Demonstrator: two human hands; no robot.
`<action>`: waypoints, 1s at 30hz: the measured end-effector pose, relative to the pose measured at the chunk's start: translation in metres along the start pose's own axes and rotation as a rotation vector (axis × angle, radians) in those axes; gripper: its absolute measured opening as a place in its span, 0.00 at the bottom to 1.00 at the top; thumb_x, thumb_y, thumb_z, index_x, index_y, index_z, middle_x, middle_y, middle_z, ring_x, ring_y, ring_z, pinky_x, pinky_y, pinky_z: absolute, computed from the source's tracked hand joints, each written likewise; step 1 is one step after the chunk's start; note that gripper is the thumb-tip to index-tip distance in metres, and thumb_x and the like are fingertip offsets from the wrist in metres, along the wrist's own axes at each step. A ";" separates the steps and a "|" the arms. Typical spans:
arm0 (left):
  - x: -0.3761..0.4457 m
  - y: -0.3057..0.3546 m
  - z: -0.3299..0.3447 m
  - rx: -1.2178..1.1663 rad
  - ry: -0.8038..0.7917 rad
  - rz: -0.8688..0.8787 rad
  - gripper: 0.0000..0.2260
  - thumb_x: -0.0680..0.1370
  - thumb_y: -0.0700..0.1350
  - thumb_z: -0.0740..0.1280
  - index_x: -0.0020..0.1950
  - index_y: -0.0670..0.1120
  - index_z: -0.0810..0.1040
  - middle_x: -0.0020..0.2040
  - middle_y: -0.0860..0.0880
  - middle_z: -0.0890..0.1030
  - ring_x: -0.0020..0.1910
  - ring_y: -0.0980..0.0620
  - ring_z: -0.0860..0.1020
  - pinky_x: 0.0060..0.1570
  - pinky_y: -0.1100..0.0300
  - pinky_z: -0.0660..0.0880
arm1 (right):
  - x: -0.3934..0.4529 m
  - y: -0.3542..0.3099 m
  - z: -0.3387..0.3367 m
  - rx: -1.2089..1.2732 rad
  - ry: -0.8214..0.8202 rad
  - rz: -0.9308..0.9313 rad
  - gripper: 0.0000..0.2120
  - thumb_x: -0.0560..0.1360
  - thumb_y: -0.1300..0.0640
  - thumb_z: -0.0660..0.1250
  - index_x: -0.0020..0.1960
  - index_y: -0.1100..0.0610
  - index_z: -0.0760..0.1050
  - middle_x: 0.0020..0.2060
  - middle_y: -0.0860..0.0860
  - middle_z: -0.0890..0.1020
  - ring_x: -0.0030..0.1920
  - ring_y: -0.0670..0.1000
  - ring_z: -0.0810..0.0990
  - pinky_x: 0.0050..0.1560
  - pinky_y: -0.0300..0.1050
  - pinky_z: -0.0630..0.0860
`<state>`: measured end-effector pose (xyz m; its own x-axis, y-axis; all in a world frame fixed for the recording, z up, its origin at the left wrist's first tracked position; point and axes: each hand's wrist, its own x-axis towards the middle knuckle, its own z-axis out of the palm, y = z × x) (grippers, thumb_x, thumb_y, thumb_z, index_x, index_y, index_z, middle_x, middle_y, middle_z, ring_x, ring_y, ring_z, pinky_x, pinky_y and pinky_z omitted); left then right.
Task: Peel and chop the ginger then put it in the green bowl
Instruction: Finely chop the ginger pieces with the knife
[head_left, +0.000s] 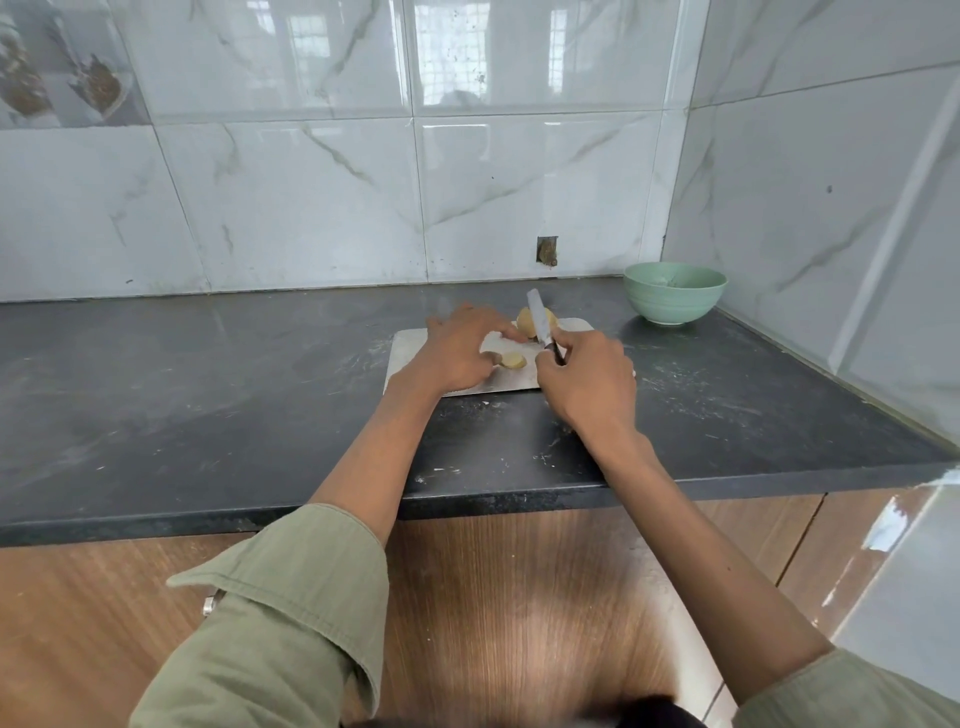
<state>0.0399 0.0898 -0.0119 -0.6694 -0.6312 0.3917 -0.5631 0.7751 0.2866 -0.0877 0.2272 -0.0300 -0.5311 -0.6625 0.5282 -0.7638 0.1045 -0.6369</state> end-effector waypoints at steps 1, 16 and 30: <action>0.001 0.001 0.001 0.044 -0.006 0.026 0.17 0.78 0.41 0.72 0.60 0.62 0.82 0.62 0.63 0.78 0.68 0.54 0.67 0.56 0.49 0.58 | 0.000 0.000 0.000 0.006 -0.002 0.007 0.14 0.75 0.52 0.63 0.56 0.51 0.85 0.33 0.50 0.77 0.39 0.58 0.75 0.40 0.49 0.72; 0.005 0.003 0.007 0.065 -0.038 0.041 0.10 0.81 0.44 0.68 0.55 0.60 0.84 0.54 0.58 0.80 0.57 0.53 0.76 0.56 0.48 0.63 | -0.003 -0.004 -0.001 -0.002 -0.042 0.039 0.13 0.75 0.52 0.65 0.54 0.49 0.85 0.42 0.53 0.84 0.45 0.59 0.79 0.41 0.48 0.75; 0.008 -0.005 0.007 -0.087 -0.014 -0.041 0.10 0.80 0.42 0.70 0.52 0.58 0.85 0.49 0.62 0.81 0.52 0.57 0.78 0.51 0.57 0.64 | -0.005 -0.003 0.000 -0.053 -0.092 0.060 0.14 0.75 0.48 0.67 0.58 0.47 0.85 0.52 0.54 0.83 0.53 0.59 0.80 0.44 0.47 0.71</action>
<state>0.0339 0.0811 -0.0161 -0.6539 -0.6620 0.3664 -0.5462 0.7481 0.3769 -0.0827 0.2303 -0.0305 -0.5425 -0.7191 0.4343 -0.7510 0.1836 -0.6343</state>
